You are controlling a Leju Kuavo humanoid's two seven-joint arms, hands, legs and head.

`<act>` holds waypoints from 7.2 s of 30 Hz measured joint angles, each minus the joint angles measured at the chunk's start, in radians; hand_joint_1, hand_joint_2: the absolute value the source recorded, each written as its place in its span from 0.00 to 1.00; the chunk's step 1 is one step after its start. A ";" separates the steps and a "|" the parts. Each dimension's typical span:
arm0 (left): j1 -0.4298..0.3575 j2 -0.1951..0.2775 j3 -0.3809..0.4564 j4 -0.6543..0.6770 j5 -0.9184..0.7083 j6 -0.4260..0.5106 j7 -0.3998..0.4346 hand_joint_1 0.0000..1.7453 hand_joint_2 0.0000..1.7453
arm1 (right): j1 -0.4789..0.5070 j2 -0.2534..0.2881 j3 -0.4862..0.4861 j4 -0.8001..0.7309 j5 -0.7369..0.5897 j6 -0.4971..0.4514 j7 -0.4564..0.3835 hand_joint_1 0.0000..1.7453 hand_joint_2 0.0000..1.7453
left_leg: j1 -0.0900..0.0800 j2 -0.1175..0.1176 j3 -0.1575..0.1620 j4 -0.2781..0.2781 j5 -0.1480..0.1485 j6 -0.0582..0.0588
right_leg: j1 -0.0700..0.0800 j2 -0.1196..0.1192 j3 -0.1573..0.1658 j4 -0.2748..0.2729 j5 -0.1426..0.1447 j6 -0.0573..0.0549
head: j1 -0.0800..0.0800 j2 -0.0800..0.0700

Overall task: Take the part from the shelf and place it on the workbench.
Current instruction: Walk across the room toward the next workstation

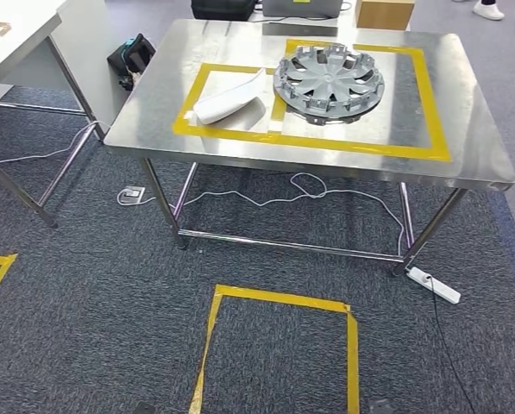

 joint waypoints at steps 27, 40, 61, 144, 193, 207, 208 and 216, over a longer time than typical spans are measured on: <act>0.001 -0.004 0.021 0.000 -0.001 0.147 0.071 0.00 0.00 | 0.020 0.043 -0.008 0.065 0.193 -0.325 0.240 0.00 0.00 | 0.026 -0.008 -0.170 0.304 -0.120 -0.035 | -0.028 -0.031 0.044 0.035 -0.065 -0.004 | -0.009 0.000; -0.004 0.010 0.041 0.000 0.007 0.184 0.104 0.00 0.00 | 0.015 0.042 -0.008 0.065 0.194 -0.325 0.257 0.00 0.00 | 0.001 0.012 -0.026 0.047 -0.019 0.022 | -0.015 -0.033 0.000 0.159 -0.160 0.035 | 0.001 0.000; -0.002 0.034 0.054 0.000 -0.028 0.231 0.122 0.00 0.00 | 0.017 0.047 -0.019 0.067 0.205 -0.266 0.272 0.00 0.00 | 0.019 0.013 -0.117 0.228 -0.070 -0.047 | -0.023 -0.065 0.052 0.019 -0.061 -0.011 | -0.012 0.000; -0.012 0.027 0.058 0.000 -0.032 0.225 0.099 0.00 0.00 | 0.016 0.053 -0.069 0.071 0.196 -0.213 0.259 0.00 0.00 | 0.018 -0.123 -0.010 0.037 -0.021 -0.015 | -0.021 0.095 0.017 0.032 -0.046 0.010 | 0.009 0.000; -0.007 0.026 0.059 0.000 -0.035 0.215 0.108 0.00 0.00 | 0.012 0.052 -0.071 0.071 0.227 -0.199 0.265 0.00 0.00 | 0.005 0.035 0.009 0.017 -0.025 0.002 | -0.004 -0.087 0.021 0.052 -0.071 0.010 | 0.001 0.000; -0.008 0.019 0.063 0.000 -0.016 0.205 0.108 0.00 0.00 | 0.013 0.051 -0.074 0.072 0.254 -0.198 0.274 0.00 0.00 | 0.022 -0.115 -0.012 0.025 -0.011 -0.038 | -0.029 0.066 0.021 0.036 -0.041 0.003 | 0.011 0.000; -0.007 0.020 0.064 0.000 -0.015 0.205 0.108 0.00 0.00 | 0.013 0.050 -0.074 0.071 0.256 -0.198 0.273 0.00 0.00 | 0.021 -0.093 -0.022 0.042 -0.023 -0.042 | -0.029 0.052 0.021 0.034 -0.038 -0.005 | 0.007 0.000; -0.007 0.020 0.066 0.000 -0.012 0.205 0.108 0.00 0.00 | 0.012 0.050 -0.074 0.071 0.260 -0.198 0.273 0.00 0.00 | 0.013 0.009 -0.086 0.204 -0.076 -0.038 | -0.017 -0.068 0.024 0.032 -0.043 -0.021 | -0.003 0.000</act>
